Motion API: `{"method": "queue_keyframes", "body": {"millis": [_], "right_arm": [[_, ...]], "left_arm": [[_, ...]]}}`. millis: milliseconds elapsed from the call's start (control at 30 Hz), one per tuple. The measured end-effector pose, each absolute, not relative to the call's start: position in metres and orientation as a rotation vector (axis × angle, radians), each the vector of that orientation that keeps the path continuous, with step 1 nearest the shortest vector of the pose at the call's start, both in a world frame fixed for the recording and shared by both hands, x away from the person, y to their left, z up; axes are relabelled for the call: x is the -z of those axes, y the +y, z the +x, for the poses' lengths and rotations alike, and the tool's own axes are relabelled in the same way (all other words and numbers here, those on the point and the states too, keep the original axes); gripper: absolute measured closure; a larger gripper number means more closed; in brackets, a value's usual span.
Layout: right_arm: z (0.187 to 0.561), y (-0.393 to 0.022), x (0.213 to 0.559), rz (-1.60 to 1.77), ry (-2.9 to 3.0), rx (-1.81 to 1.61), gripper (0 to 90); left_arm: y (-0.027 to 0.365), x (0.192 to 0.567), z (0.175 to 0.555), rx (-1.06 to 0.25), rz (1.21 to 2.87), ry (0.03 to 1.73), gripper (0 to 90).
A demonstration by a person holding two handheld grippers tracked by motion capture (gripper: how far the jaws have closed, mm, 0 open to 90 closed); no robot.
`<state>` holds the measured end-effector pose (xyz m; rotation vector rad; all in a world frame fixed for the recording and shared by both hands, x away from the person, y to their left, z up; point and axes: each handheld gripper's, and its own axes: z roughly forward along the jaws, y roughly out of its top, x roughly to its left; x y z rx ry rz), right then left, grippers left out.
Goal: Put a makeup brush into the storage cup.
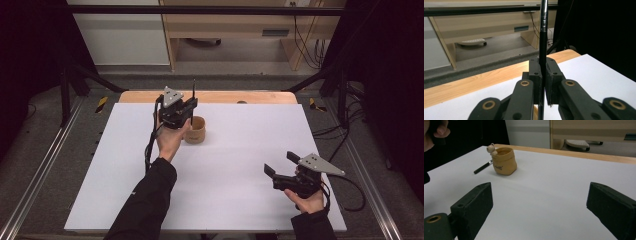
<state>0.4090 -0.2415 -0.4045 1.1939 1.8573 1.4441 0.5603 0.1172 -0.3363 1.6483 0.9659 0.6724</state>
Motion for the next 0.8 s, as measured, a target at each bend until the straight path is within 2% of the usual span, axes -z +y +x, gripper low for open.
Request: {"method": "queue_keyframes", "body": {"millis": [800], "right_arm": [[0.41,-0.242,0.406,1.193,1.865,-1.447,7.5]], "left_arm": [[0.109,0.358,0.589,-0.669,1.661,0.996,84.7]]}}
